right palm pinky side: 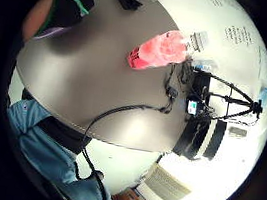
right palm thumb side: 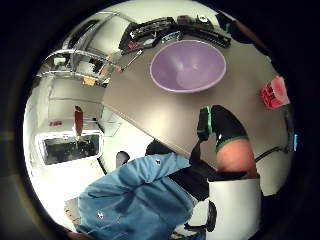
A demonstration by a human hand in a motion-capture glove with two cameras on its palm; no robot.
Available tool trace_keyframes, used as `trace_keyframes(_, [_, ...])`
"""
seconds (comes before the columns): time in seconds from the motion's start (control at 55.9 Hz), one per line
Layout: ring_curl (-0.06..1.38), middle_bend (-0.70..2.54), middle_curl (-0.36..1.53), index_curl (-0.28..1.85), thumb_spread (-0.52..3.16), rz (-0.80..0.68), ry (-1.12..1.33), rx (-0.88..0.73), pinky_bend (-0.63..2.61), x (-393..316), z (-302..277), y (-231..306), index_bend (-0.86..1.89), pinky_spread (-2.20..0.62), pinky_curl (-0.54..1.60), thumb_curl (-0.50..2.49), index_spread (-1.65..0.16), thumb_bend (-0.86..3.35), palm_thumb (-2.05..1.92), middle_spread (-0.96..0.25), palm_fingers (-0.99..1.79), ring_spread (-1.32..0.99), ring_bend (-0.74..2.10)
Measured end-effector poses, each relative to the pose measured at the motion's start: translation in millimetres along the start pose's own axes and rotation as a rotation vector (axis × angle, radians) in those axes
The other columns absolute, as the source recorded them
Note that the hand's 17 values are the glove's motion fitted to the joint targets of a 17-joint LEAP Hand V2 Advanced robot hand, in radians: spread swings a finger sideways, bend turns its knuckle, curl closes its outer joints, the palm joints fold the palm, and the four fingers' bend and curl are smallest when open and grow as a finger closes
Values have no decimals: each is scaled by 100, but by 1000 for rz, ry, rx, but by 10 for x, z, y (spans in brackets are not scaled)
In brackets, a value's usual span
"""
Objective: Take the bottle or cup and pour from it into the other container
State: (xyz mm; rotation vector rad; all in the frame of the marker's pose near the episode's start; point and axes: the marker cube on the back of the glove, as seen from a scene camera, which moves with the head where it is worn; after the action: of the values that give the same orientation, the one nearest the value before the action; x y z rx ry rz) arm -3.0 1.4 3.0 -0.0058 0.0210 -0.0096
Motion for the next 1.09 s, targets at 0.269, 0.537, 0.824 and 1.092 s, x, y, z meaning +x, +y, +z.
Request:
trace_keyframes(0.269, [22, 18, 17, 21, 92, 28, 36, 7, 48, 47, -33, 27, 16, 13, 25, 26, -28, 32, 63, 3, 55, 3, 37])
trace_keyframes(0.537, [26, 17, 22, 25, 107, 29, 71, 98, 47, 213, -145, 122, 16, 14, 29, 34, -30, 23, 67, 3, 53, 3, 37])
trace_keyframes(0.824, [28, 17, 25, 28, 111, 68, 54, 260, 48, 656, -259, 368, 14, 16, 33, 39, -31, 10, 67, 2, 43, 4, 35])
trace_keyframes(1.092, [30, 17, 26, 24, 109, 102, -5, 380, 54, 1217, -263, 625, 11, 18, 35, 40, -34, -2, 62, 2, 32, 6, 39])
